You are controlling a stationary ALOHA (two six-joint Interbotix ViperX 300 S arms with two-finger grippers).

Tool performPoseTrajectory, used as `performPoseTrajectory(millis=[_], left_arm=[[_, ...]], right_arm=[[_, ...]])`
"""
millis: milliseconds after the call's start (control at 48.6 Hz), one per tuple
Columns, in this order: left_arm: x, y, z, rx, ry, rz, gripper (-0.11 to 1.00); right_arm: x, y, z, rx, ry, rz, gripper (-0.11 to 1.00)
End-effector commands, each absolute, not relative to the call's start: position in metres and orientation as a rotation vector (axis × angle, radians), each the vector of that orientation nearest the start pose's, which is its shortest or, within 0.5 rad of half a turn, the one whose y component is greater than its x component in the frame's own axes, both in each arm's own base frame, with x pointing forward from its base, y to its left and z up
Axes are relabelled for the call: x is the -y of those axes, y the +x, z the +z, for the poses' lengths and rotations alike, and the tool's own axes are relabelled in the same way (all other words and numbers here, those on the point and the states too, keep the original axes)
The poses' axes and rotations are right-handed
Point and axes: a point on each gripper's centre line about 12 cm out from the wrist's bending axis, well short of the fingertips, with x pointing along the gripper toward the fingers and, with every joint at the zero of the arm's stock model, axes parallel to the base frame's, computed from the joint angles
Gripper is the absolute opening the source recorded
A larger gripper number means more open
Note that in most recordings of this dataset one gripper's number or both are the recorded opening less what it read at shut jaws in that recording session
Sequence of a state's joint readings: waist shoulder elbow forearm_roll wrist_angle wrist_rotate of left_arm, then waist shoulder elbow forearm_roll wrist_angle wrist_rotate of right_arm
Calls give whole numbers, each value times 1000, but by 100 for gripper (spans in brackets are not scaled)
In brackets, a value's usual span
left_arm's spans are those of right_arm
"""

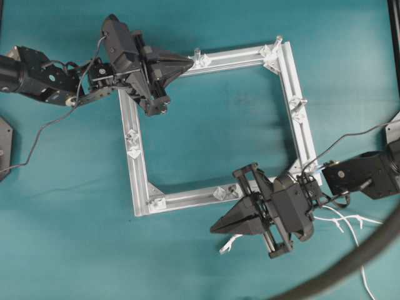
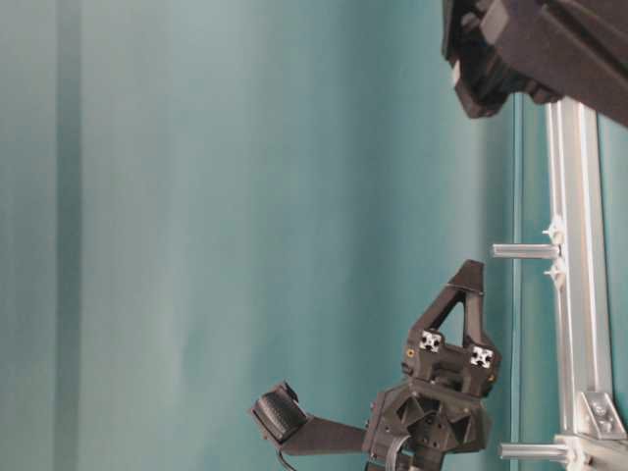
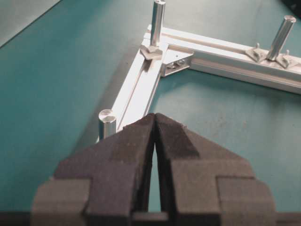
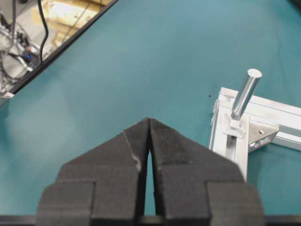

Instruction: Move the cable alternately left and right between 8 pins so it hooks onto each one.

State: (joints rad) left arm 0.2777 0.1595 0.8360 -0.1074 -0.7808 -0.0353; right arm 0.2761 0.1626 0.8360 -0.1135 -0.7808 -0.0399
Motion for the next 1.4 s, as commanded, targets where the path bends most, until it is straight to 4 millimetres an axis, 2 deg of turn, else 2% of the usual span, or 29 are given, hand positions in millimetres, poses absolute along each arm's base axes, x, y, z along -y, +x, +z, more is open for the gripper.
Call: performPoseTrajectory(millis=[0,82,329,494,597,720,843,1111,1378], left_arm=[[-106,372,172,-133,-52,304,-1],[-102,370,186,-138,-19,293,7],[-80,358,228,-150,3,236,5],[-67,348,241,-206,-15,206,8],[-62,341,248,-250,-24,190,18],[-55,329,250,-309,-36,174,40],[-46,314,255,-327,-34,152,61],[-24,274,259,-293,-23,91,63],[-18,243,254,-292,-24,79,63]], right_arm=[[-117,371,149,-157,-140,371,0],[-119,369,152,-202,-173,391,0],[-120,369,178,-431,-317,408,0],[-134,367,187,-545,-368,424,0],[-139,367,187,-607,-392,427,0],[-147,367,175,-692,-418,440,1],[-153,365,158,-761,-419,449,11],[-165,376,142,-807,-423,457,57],[-169,384,120,-872,-440,457,58]])
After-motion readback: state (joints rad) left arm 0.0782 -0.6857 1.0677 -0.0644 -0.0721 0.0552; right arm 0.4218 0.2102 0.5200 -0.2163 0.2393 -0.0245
